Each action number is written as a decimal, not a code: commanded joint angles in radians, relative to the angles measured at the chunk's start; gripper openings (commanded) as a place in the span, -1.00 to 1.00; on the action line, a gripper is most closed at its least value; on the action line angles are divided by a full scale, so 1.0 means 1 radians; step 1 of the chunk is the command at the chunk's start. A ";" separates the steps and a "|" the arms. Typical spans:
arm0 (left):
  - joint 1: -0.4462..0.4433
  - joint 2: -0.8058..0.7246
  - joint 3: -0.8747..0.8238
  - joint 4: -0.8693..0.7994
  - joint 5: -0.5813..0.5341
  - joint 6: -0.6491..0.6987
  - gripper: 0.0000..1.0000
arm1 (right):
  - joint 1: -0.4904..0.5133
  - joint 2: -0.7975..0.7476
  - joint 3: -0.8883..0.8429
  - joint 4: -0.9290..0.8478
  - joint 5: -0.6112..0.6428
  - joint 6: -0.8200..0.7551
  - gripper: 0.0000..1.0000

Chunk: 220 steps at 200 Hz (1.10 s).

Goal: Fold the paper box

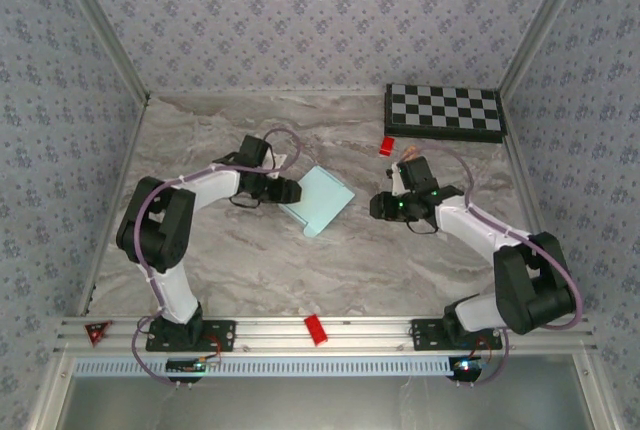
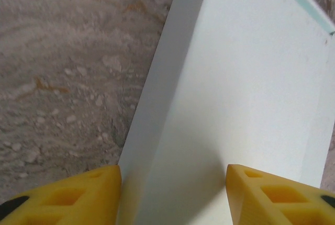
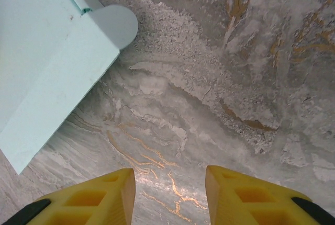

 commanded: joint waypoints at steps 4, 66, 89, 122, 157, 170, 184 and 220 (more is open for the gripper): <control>-0.024 -0.044 -0.040 0.052 0.028 -0.070 0.04 | 0.008 -0.017 -0.027 0.079 -0.031 0.066 -0.18; -0.105 -0.151 -0.186 0.208 -0.069 -0.290 0.03 | 0.009 0.024 -0.080 0.267 -0.131 0.170 -0.07; -0.135 -0.184 -0.224 0.227 -0.121 -0.354 0.05 | 0.011 0.050 -0.109 0.357 -0.177 0.202 0.02; -0.161 -0.198 -0.263 0.269 -0.127 -0.418 0.05 | 0.016 0.085 -0.139 0.476 -0.212 0.227 0.26; -0.161 -0.218 -0.247 0.223 -0.177 -0.391 0.09 | 0.018 0.165 -0.093 0.504 -0.270 0.213 0.32; -0.158 -0.220 -0.225 0.189 -0.195 -0.369 0.11 | 0.018 0.202 -0.066 0.507 -0.301 0.205 0.32; -0.151 -0.219 -0.205 0.170 -0.197 -0.345 0.12 | 0.019 0.238 -0.045 0.512 -0.318 0.205 0.31; -0.120 -0.184 -0.174 0.167 -0.159 -0.316 0.12 | 0.028 0.309 -0.015 0.588 -0.369 0.227 0.29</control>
